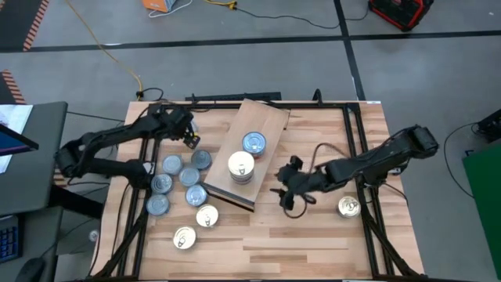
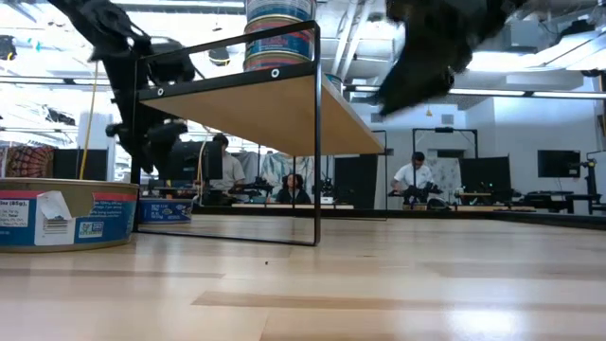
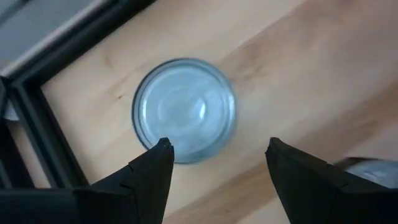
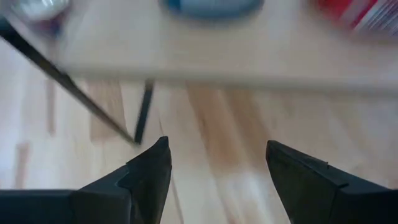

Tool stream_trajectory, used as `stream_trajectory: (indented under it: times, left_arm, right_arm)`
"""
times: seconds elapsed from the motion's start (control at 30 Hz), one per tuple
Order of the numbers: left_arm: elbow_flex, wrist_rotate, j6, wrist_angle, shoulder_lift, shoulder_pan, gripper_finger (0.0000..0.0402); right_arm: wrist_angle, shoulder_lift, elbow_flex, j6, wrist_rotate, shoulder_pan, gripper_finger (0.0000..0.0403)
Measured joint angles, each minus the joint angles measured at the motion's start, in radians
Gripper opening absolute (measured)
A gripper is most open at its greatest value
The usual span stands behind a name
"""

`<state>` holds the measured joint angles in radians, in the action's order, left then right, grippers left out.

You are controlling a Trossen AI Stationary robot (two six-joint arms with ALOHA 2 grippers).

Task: Stack canned seafood by type on shelf
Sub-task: Put the green white tuna can on the shelf

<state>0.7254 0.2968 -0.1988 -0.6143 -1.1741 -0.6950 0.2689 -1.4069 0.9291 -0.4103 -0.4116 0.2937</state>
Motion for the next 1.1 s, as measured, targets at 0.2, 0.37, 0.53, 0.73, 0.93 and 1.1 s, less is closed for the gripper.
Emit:
stream_trajectory:
  times: [0.2,0.37,0.53,0.73,0.93,1.1]
  left_arm:
    - [0.000,-0.026,0.055,0.005,-0.084,-0.115,0.0244]
    - [0.000,-0.027,0.074,0.053,-0.124,-0.186,0.0244]
    - [0.000,-0.029,0.091,0.106,-0.141,-0.258,0.0244]
    - [0.000,-0.066,0.109,0.128,-0.143,-0.294,0.0244]
    - [-0.009,-0.131,0.092,0.144,-0.155,-0.318,0.0224]
    - [-0.034,-0.170,0.095,0.158,-0.154,-0.321,0.0184]
  right_arm:
    - [-0.097,0.095,0.000,0.095,-0.071,-0.010,0.0285]
    - [-0.087,0.072,0.000,0.108,-0.083,-0.007,0.0285]
    - [-0.079,0.043,0.000,0.108,-0.084,-0.023,0.0285]
    - [-0.082,0.045,0.000,0.105,-0.086,-0.028,0.0285]
    - [-0.083,0.046,0.000,0.105,-0.086,-0.028,0.0285]
    - [-0.079,0.046,0.000,0.105,-0.087,-0.027,0.0285]
